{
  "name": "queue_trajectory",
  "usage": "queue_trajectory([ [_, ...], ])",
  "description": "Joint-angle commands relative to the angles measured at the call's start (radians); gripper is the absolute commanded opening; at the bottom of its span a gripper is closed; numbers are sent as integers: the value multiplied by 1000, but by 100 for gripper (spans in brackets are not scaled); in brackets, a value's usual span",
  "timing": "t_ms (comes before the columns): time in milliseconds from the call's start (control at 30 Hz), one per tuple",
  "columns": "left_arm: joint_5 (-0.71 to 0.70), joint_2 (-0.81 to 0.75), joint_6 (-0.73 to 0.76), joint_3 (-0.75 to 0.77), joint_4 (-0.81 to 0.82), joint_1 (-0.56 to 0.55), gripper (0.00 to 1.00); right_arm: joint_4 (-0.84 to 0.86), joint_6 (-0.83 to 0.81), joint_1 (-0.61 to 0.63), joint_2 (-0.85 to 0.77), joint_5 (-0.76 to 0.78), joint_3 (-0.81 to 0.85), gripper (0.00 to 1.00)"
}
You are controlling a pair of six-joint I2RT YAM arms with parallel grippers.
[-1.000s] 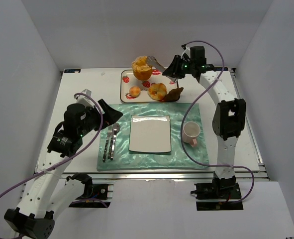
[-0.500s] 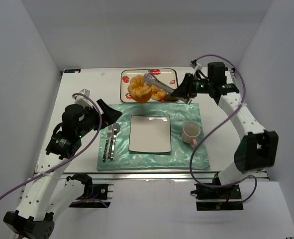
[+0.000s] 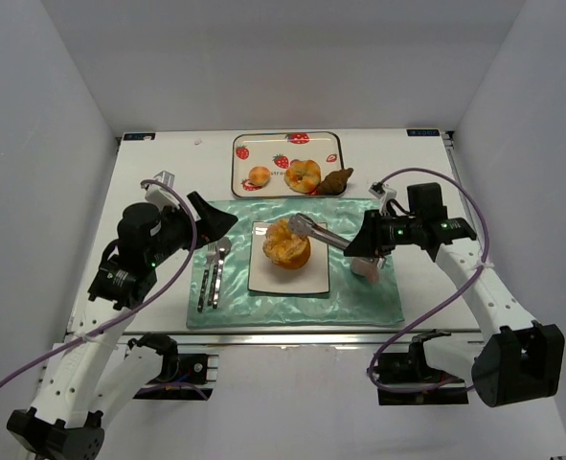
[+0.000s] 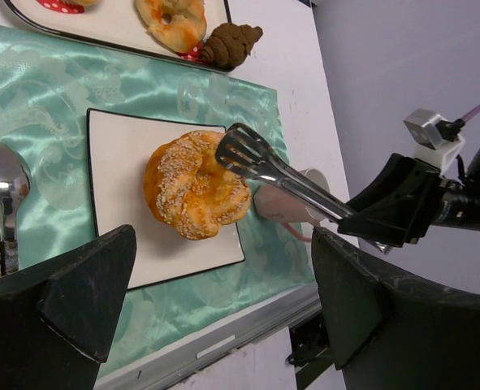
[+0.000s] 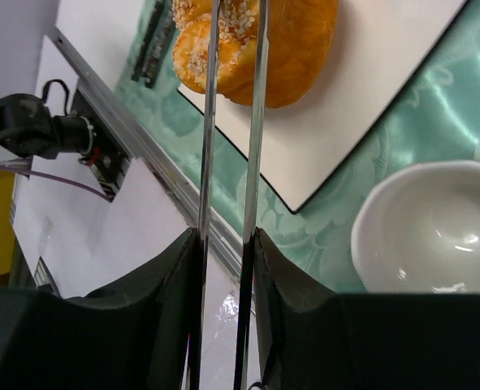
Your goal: Place the bread
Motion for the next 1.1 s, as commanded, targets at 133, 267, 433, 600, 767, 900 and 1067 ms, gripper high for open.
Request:
queue_trajectory([
  [133,35,-40,10,-15,3,-3,98,56,-57,0,41,61,-29,0],
  [267,24,-69,3,-18,-22,-3,98,47,-74,1,65,77,3,3],
  [433,1,-123,-17,-38,-39,-3,98,17,-91,0,72,84,22,36],
  [600,-7,-141,-30,-49,-40,-3,98,8,-100,0,62,100,39,45],
  [767,-4,-124,-19,-37,-39,-3,98,7,-100,0,52,103,57,46],
  [900,-4,-113,-11,-28,-40,-3,98,2,-111,-2,45,98,76,47],
  [1067,-2,-117,-11,-32,-36,-3,98,-12,-119,-6,26,89,111,48],
])
